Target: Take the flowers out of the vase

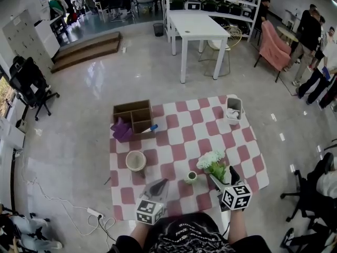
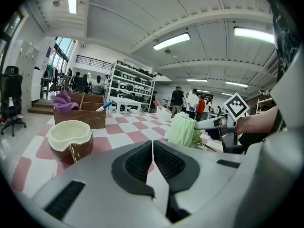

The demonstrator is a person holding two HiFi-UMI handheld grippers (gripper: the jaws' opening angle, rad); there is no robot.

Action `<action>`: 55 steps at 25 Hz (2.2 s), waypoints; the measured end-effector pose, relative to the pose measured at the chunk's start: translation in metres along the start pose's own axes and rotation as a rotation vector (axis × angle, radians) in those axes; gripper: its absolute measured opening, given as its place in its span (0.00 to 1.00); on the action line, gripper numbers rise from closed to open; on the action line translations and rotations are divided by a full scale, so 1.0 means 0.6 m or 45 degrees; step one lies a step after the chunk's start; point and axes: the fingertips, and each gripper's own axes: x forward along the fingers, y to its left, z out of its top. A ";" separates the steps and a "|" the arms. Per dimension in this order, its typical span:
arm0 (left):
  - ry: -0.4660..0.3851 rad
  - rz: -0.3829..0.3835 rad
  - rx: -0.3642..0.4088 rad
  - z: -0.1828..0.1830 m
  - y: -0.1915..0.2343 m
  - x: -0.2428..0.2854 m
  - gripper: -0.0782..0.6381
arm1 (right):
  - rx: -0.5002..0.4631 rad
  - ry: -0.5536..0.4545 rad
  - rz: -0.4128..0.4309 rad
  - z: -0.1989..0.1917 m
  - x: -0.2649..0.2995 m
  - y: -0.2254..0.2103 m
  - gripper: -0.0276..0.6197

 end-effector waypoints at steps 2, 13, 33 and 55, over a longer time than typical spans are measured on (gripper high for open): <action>-0.009 -0.012 0.002 0.001 -0.004 -0.002 0.13 | -0.003 -0.042 -0.014 0.016 -0.014 0.003 0.70; -0.072 -0.083 0.029 0.024 -0.022 -0.025 0.13 | -0.055 -0.216 0.031 0.063 -0.083 0.056 0.70; -0.129 -0.167 0.084 0.043 -0.039 -0.062 0.13 | -0.135 -0.281 0.006 0.042 -0.117 0.121 0.69; -0.174 -0.166 0.094 0.060 -0.033 -0.063 0.13 | -0.111 -0.285 -0.231 0.029 -0.115 0.094 0.05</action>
